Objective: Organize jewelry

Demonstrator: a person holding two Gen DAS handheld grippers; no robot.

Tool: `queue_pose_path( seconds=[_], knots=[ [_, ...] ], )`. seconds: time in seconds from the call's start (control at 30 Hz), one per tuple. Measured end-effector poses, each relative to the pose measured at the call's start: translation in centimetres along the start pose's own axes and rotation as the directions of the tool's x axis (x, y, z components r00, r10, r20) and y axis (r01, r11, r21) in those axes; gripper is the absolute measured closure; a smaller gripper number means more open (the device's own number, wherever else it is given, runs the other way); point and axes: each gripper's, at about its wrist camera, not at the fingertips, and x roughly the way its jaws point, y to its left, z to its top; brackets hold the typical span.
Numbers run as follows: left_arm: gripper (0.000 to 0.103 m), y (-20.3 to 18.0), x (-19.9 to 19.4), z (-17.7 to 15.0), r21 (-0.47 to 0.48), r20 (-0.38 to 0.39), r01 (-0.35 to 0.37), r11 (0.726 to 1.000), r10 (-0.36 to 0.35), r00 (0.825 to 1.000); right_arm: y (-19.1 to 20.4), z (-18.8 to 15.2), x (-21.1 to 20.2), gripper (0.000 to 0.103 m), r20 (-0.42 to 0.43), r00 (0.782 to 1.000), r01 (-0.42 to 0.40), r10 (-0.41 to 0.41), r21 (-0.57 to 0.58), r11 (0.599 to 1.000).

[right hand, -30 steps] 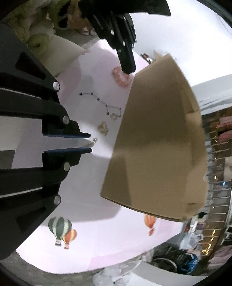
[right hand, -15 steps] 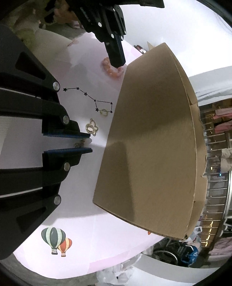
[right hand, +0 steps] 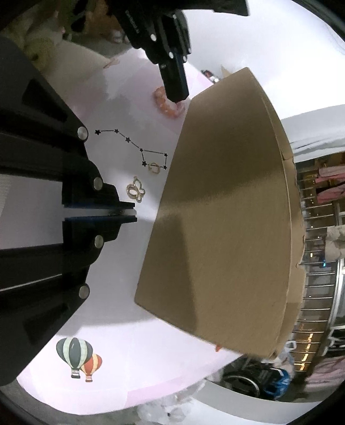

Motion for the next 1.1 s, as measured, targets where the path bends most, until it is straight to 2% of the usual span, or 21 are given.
queue_pose_path(
  seconds=[0.33, 0.57, 0.7, 0.83, 1.1],
  knots=[
    [0.097, -0.6, -0.7, 0.7, 0.012, 0.028, 0.003, 1.0, -0.003, 1.0, -1.7, 0.8, -3.5, 0.102, 0.073, 0.996, -0.048, 0.043, 0.071, 0.996],
    [0.097, -1.0, -1.7, 0.8, 0.018, 0.053, -0.005, 1.0, 0.004, 0.999, -1.2, 1.3, -5.9, 0.102, 0.137, 0.989, -0.066, 0.059, 0.048, 0.997],
    [0.098, -1.2, -2.7, 1.1, 0.025, 0.079, -0.008, 1.0, 0.006, 0.997, -1.0, 2.9, -7.4, 0.102, 0.176, 0.981, -0.083, 0.076, 0.031, 0.996],
    [0.097, -1.6, -4.5, 2.2, 0.043, 0.13, -0.002, 0.999, -0.003, 0.992, -0.4, 4.7, -9.4, 0.102, 0.241, 0.964, -0.114, 0.111, -0.004, 0.994],
    [0.097, -2.7, -7.5, 7.4, 0.123, 0.265, -0.031, 0.992, -0.003, 0.964, 1.7, 9.8, -11.8, 0.102, 0.371, 0.911, -0.149, 0.181, -0.113, 0.982]
  ],
)
